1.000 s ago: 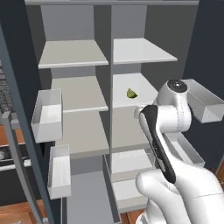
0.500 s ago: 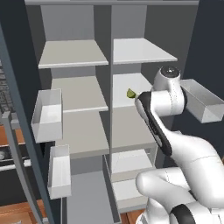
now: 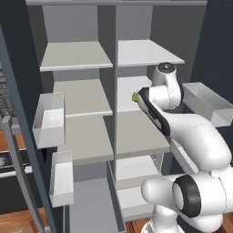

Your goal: Take the mango and lemon wedge from the fridge shelf and place them in the freezer drawer to begin freezing them.

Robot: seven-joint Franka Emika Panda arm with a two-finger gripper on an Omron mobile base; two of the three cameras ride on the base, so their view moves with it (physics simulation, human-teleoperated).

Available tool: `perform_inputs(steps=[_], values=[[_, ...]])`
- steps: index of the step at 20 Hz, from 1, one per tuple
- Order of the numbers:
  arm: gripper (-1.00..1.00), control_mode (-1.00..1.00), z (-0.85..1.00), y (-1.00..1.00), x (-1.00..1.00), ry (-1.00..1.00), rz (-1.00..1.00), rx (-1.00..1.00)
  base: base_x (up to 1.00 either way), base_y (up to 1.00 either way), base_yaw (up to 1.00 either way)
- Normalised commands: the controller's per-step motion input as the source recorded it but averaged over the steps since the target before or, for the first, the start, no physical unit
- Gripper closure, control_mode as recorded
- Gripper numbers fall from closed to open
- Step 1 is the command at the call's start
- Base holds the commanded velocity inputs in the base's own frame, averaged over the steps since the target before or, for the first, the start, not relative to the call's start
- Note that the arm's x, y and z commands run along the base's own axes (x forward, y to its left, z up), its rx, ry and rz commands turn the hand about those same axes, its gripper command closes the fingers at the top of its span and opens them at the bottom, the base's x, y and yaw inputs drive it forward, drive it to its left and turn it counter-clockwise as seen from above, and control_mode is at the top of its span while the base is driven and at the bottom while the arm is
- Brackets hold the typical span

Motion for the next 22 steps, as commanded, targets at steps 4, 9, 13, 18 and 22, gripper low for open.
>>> perform_inputs(steps=[4, 9, 13, 18, 22], values=[[-1.0, -1.0, -0.1, -0.2, 0.72, 0.0, 0.05, 0.0, 0.0, 0.0, 0.0], [-1.0, -1.0, -0.17, -0.1, 0.69, 0.0, 0.08, 0.0, 0.0, 0.0, 0.0], [-1.0, -1.0, -0.38, 0.0, 0.71, 0.0, 0.1, 0.0, 0.0, 0.0, 0.0], [-1.0, -1.0, -0.33, 0.0, 0.56, 0.0, 0.1, 0.0, 0.0, 0.0, 0.0], [-1.0, -1.0, -0.16, -0.02, 0.45, 0.0, 0.07, 0.0, 0.0, 0.0, 0.0]])
